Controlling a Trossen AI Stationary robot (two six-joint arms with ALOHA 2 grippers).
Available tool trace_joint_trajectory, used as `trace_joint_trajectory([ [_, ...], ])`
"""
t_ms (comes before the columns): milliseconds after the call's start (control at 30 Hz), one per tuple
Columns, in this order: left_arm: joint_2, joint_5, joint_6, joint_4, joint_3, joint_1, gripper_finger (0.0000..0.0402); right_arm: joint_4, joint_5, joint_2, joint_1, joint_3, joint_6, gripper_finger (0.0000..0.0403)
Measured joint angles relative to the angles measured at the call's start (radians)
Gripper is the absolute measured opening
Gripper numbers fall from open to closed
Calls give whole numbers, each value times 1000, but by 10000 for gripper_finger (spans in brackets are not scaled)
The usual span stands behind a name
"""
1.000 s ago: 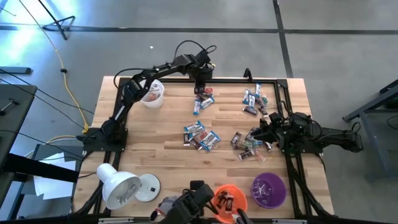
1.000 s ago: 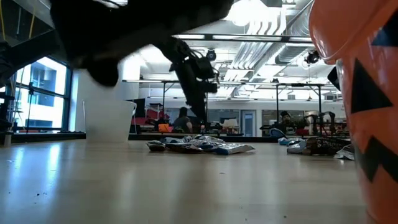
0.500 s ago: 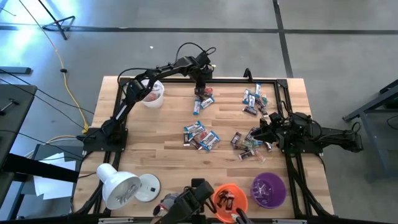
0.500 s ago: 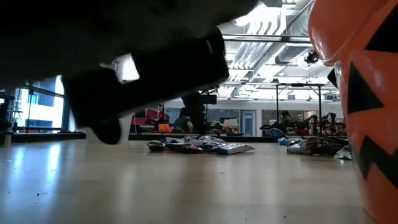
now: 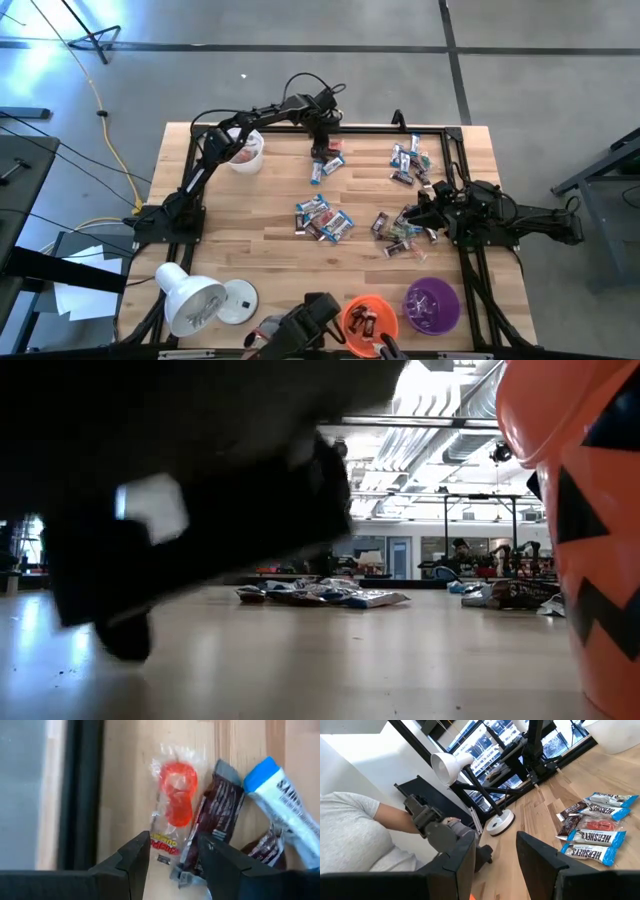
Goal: Organize candy in baskets
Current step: Put the orange gummy into the white bucket
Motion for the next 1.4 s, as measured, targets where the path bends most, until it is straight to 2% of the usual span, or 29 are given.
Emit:
trace_joint_trajectory([
  [267, -3, -5, -4, 40, -14, 0, 154, 0, 0, 0, 0, 0, 0, 138],
  [367, -3, -3, -9, 39, -15, 0, 142, 0, 0, 0, 0, 0, 0, 138],
  [467, -3, -6, -33, 35, -15, 0, 108, 0, 0, 0, 0, 0, 0, 138],
  [667, -1, -41, -91, 27, -15, 1, 10, 0, 0, 0, 0, 0, 0, 138],
  [867, -1, -50, -144, 19, -15, 1, 10, 0, 0, 0, 0, 0, 0, 138],
  [1000, -2, -72, -152, -35, 36, 1, 1, 0, 0, 0, 0, 0, 0, 138],
  [1400, -4, -89, -161, -341, 287, 1, 1, 0, 0, 0, 0, 0, 0, 138],
])
